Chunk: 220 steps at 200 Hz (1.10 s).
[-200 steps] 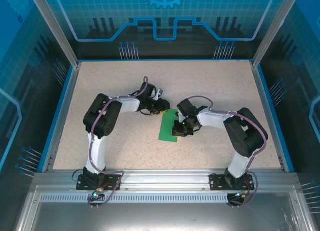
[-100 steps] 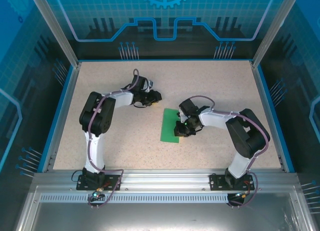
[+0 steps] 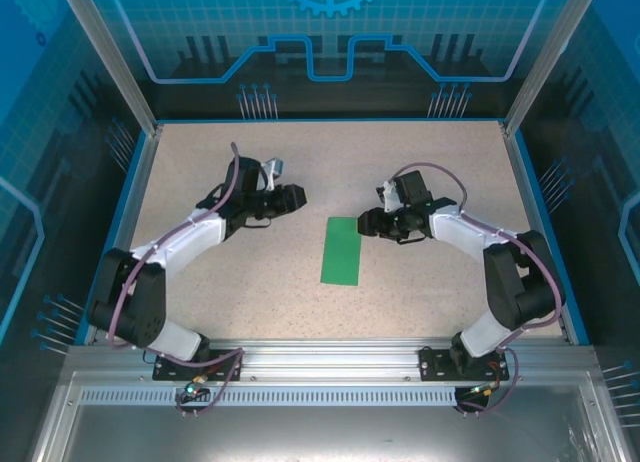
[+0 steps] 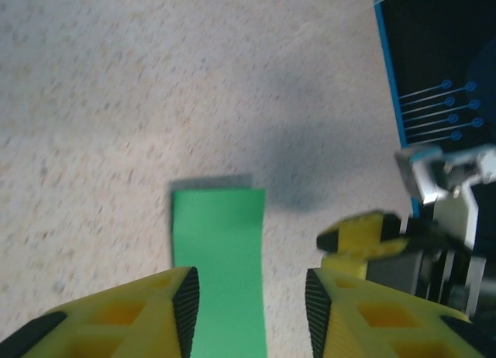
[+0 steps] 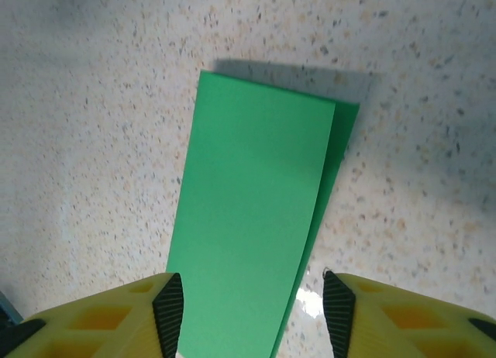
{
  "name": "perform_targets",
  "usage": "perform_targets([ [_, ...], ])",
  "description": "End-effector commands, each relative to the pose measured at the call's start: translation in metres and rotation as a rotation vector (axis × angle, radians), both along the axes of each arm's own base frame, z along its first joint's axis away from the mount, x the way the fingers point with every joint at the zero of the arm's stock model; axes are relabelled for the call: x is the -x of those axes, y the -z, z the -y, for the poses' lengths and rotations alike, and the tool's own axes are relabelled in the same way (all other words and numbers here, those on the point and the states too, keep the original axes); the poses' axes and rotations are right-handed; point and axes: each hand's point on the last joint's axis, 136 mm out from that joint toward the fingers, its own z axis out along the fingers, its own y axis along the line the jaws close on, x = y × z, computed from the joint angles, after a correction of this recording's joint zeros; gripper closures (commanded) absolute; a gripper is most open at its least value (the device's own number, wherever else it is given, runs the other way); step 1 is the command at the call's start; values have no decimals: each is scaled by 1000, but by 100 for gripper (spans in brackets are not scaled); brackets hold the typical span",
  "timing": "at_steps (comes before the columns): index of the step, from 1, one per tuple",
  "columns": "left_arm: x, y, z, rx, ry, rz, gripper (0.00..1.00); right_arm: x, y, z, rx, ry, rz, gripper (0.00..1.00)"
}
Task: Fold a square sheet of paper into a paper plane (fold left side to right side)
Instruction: Fold the triangle a second time at the center of the table.
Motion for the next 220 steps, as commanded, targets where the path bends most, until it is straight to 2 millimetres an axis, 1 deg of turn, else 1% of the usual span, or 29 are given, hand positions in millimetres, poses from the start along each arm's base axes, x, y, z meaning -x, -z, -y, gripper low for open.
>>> perform_targets([
  [1, 25, 8, -5, -34, 0, -1, 53, -13, 7, -7, -59, -15, 11, 46],
  [30, 48, 14, -11, -40, -11, -20, 51, -29, 21, -11, -68, -2, -8, 46],
  [43, 54, 13, -13, -43, -14, -19, 50, -33, 28, -14, -76, -2, -21, 46],
  [54, 58, 12, -14, -45, -11, -15, 50, -37, 29, -17, -96, -5, -25, 46],
  [78, 63, 9, -14, -63, 2, 1, 49, -39, 30, -29, -172, -20, -35, 50],
  [110, 66, 18, -18, -109, 0, 1, 49, -36, 40, -32, -193, -23, -77, 55],
  [130, 71, 18, -14, -160, 33, 37, 48, -35, 36, -35, -222, -29, -84, 61],
  [153, 84, 10, 2, -272, 124, 119, 47, -33, 24, -35, -223, -27, -90, 75],
  [165, 93, 5, 14, -326, 183, 170, 46, -31, 16, -36, -240, -29, -100, 82],
  [174, 100, 3, 23, -358, 221, 199, 46, -28, 14, -37, -243, -30, -132, 87],
  [198, 120, 5, 46, -403, 322, 240, 45, -19, 12, -34, -221, -27, -200, 89],
  [220, 137, 16, 70, -441, 425, 249, 44, -16, 12, -31, -213, -5, -227, 89],
])
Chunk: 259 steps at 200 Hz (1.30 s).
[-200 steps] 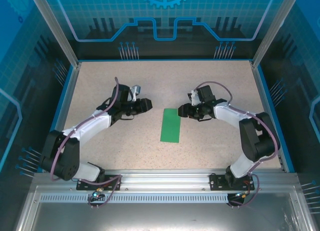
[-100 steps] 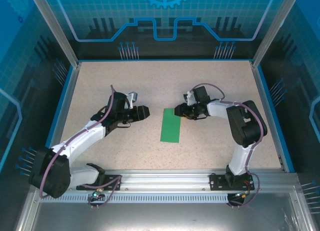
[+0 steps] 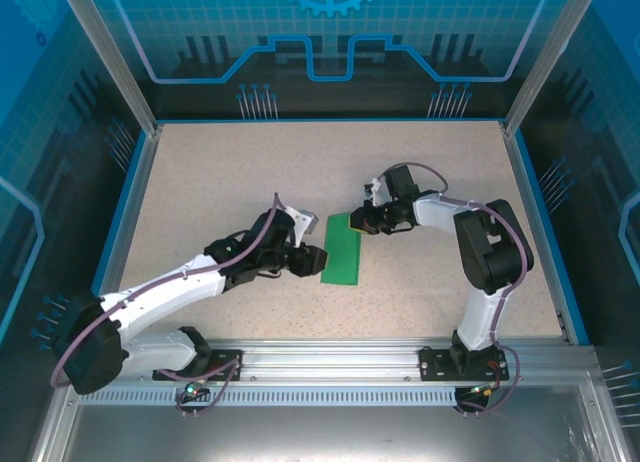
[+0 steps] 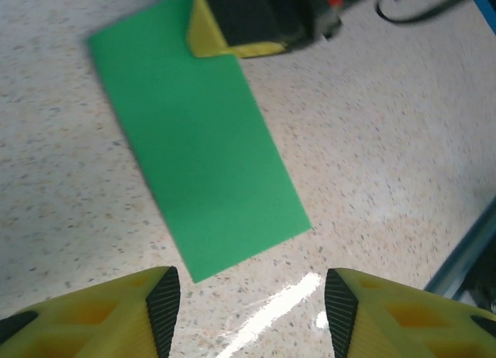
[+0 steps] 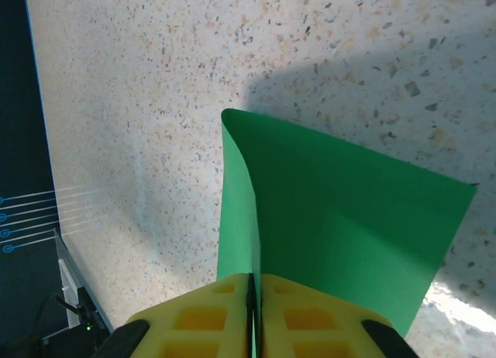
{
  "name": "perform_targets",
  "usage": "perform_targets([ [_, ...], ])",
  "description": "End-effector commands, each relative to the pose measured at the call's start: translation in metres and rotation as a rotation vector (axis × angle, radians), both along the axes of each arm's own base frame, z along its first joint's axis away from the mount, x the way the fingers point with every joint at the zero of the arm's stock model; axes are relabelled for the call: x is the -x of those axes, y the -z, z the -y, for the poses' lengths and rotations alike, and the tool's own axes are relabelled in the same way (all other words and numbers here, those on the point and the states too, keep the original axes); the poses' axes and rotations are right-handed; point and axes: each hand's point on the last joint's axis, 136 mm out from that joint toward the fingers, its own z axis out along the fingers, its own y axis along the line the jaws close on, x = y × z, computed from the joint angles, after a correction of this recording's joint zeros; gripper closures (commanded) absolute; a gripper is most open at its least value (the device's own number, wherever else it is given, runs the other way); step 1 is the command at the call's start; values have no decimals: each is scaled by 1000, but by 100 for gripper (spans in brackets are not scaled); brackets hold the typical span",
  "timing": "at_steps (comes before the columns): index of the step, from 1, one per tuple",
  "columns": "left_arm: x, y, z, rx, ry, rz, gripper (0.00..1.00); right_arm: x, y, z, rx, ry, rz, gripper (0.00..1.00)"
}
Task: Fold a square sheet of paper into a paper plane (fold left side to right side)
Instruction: Fold the triangle a second time at the center of the table.
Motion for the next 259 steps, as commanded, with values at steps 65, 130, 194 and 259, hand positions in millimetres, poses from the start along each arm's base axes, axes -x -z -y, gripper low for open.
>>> perform_targets([
  [65, 39, 35, 83, -211, 292, 19, 44, 7, -14, 7, -7, 29, -97, 89],
  [130, 38, 65, 96, -342, 301, 9, 43, -3, -18, 8, -5, 36, -124, 88],
  [194, 25, 84, 94, -463, 258, 32, 44, -3, -15, 7, -8, 35, -131, 88],
  [259, 15, 95, 94, -560, 241, 73, 44, -5, -18, 7, -10, 35, -125, 88],
])
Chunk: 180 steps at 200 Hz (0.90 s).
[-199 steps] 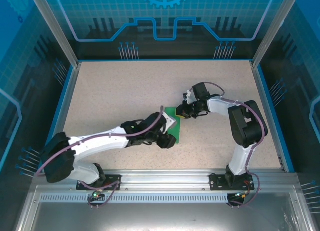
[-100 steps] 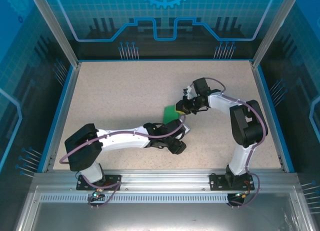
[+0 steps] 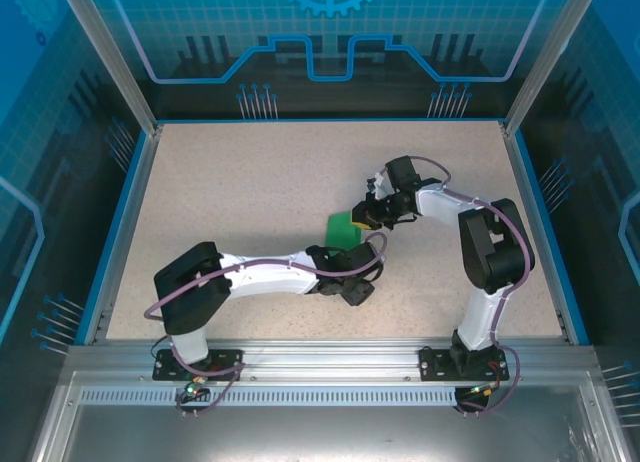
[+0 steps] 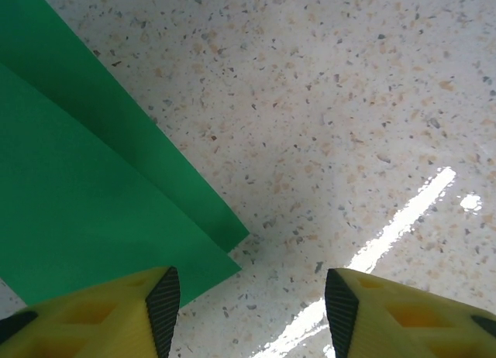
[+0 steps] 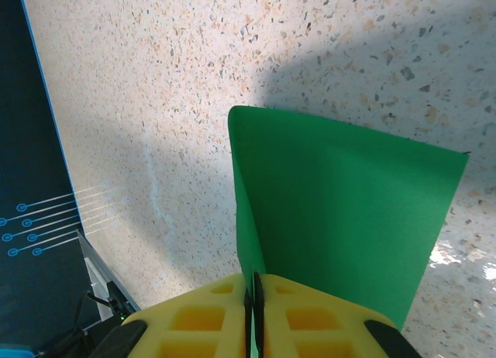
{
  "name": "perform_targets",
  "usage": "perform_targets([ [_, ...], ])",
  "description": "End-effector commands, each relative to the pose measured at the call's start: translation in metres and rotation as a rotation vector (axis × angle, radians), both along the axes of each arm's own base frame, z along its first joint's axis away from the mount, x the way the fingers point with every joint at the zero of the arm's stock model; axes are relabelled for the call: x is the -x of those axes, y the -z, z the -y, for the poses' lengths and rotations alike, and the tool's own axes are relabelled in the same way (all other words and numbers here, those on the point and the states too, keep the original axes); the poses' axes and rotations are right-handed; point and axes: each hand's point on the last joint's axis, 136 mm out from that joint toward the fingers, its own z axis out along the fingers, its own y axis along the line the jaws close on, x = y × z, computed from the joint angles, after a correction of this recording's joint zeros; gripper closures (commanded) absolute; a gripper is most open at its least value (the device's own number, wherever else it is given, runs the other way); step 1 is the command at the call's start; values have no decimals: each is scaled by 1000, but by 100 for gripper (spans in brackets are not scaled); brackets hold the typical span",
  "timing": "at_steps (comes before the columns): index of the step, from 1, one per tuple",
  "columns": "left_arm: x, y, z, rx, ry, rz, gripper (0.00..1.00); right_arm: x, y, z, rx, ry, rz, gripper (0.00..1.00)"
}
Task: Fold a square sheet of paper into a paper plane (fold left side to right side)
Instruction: Fold the triangle a second time at the center of the table.
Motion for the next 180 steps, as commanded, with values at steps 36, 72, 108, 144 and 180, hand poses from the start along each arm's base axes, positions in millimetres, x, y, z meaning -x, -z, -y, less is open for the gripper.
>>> perform_targets([
  [36, -13, 3, -7, -115, -29, 96, 45, -3, -1, 1, -18, 5, -30, 87],
  [72, -18, 4, -11, -173, -39, 148, 45, -4, 0, 1, -16, 7, -33, 88],
  [108, -13, 1, -6, -147, -17, 147, 44, -5, -3, 0, -18, 8, -30, 87],
  [144, -9, 2, -5, -134, -6, 140, 42, -7, -6, 0, -20, 8, -31, 87],
  [180, -15, 7, -12, -181, -32, 163, 42, -5, -4, 0, -17, 8, -37, 87],
])
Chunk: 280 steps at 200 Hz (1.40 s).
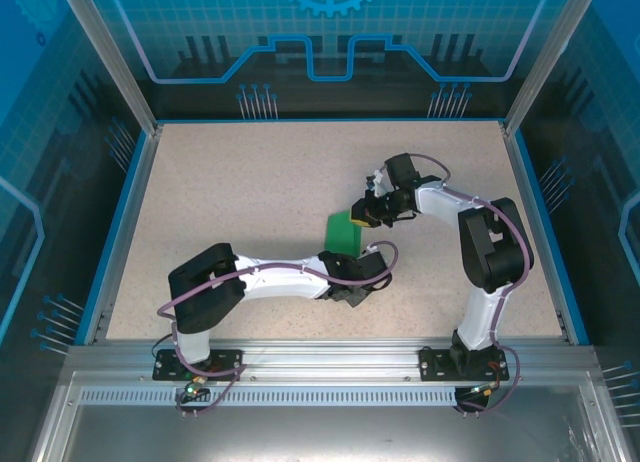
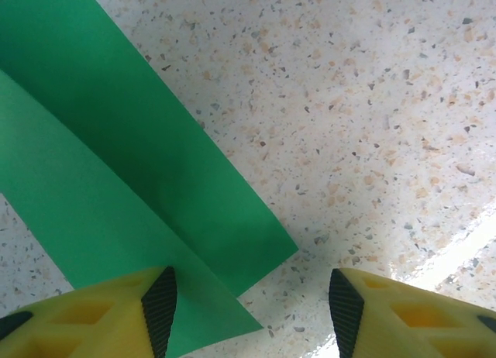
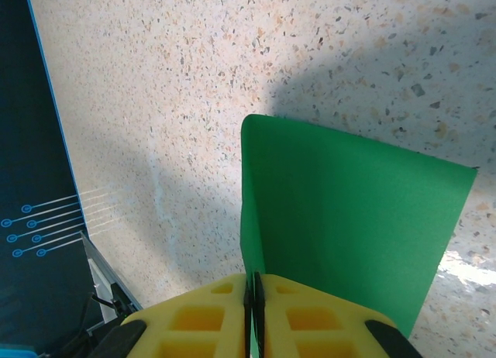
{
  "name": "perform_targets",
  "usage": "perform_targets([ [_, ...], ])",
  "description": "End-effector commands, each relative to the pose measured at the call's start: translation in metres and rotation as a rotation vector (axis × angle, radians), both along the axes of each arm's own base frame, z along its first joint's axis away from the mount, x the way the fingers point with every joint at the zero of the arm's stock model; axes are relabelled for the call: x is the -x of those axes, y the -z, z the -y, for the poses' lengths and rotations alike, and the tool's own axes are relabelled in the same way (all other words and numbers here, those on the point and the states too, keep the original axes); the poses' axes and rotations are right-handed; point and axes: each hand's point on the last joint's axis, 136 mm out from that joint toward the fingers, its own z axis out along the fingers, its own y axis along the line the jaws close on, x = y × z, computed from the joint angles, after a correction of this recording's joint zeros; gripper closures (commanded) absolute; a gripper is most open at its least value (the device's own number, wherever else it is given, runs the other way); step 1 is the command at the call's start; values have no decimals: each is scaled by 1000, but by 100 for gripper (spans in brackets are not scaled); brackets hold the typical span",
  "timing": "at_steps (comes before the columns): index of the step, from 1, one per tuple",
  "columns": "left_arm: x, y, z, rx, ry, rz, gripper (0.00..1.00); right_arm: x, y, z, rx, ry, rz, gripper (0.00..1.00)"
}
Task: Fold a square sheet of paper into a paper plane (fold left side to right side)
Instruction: Fold the triangle a second time at the center of the table.
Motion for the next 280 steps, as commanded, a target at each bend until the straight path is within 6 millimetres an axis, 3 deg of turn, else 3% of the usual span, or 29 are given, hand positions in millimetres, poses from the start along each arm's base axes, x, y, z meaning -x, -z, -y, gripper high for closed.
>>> perform_targets([
  [1, -4, 0, -4, -40, -4, 35, 42, 0, 1, 2, -13, 9, -41, 87],
  [52, -8, 4, -7, -68, -18, 53, 50, 0, 0, 2, -12, 8, -42, 87],
  [137, -7, -7, -6, -36, -14, 60, 87, 0, 5, 5, 19, 2, -45, 87],
  [190, -8, -16, -6, 15, -25, 41, 95, -5, -1, 3, 9, -4, -26, 83],
  [220, -11, -20, -7, 88, -47, -11, 97, -14, -15, 4, 6, 2, 30, 80],
  [248, -11, -24, -8, 161, -54, -63, 98, -21, -43, 17, 33, 41, 155, 60],
  [280, -12, -24, -10, 241, -53, -134, 99, -10, -56, 43, 80, 99, 232, 46],
])
